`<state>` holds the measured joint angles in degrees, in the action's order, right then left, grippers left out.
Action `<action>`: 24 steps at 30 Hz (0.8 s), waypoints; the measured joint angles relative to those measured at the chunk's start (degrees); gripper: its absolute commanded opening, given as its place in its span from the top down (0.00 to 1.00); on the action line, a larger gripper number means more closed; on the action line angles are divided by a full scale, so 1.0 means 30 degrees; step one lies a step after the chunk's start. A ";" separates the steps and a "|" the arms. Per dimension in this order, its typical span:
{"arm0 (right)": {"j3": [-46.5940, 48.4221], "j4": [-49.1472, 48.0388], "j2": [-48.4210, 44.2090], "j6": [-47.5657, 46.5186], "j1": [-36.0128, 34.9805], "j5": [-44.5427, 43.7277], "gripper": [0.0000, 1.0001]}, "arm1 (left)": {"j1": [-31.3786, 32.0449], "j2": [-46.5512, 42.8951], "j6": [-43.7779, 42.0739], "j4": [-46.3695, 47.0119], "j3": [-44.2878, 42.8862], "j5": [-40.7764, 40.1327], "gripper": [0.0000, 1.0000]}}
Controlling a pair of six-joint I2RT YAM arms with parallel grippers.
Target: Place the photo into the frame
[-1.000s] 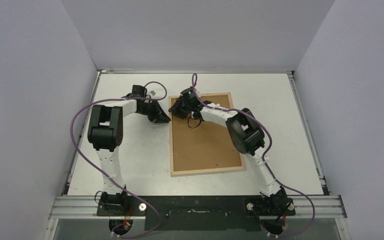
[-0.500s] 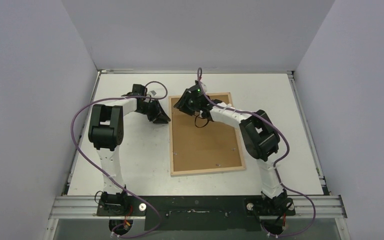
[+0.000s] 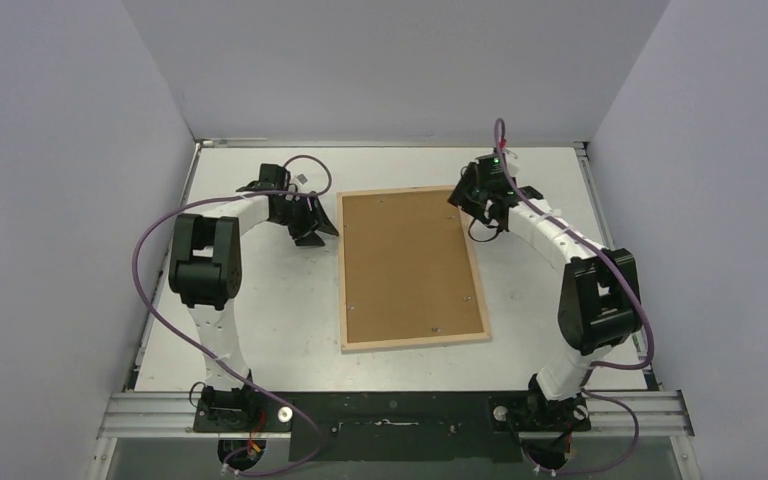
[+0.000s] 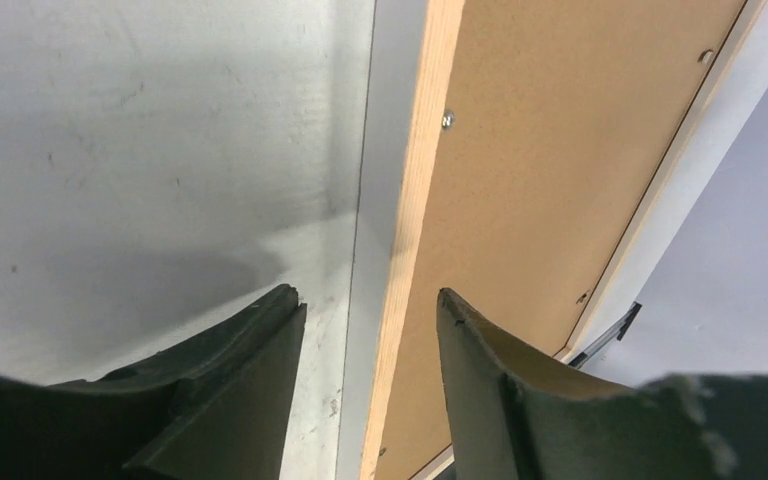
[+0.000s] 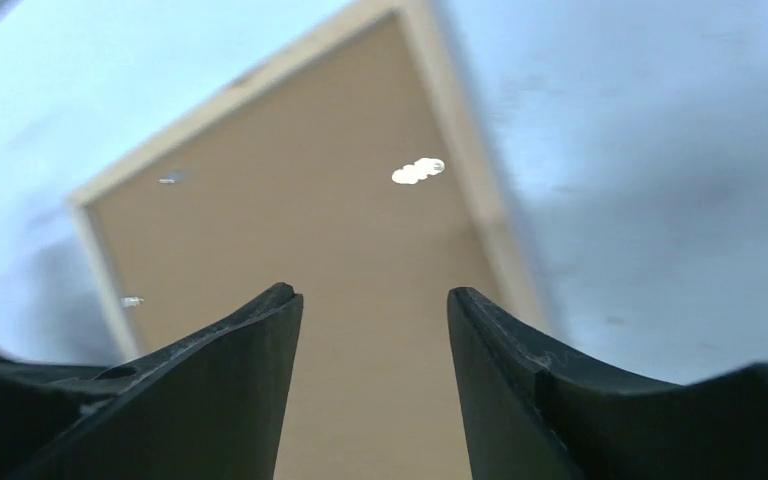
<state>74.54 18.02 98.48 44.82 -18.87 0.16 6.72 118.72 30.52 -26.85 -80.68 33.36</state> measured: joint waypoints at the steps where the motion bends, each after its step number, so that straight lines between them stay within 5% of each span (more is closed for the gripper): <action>1: -0.0313 0.0532 -0.0233 -0.0364 0.0554 -0.0131 0.37 | 0.0015 -0.0306 -0.0029 0.0102 0.0240 -0.0109 0.45; 6: -0.1683 0.2594 -0.0867 -0.2025 0.1858 0.0175 0.31 | 0.0262 -0.1668 -0.0160 0.0750 0.1421 -0.0634 0.42; 24: -0.2812 0.4233 0.1129 -0.5319 0.2608 0.6266 0.33 | 0.2302 -0.1705 0.0670 0.2499 0.2616 -0.2055 0.49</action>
<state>66.11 30.72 101.86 28.86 -11.05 18.96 13.63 113.60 32.53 -19.35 -72.84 27.20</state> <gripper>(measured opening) 0.681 0.524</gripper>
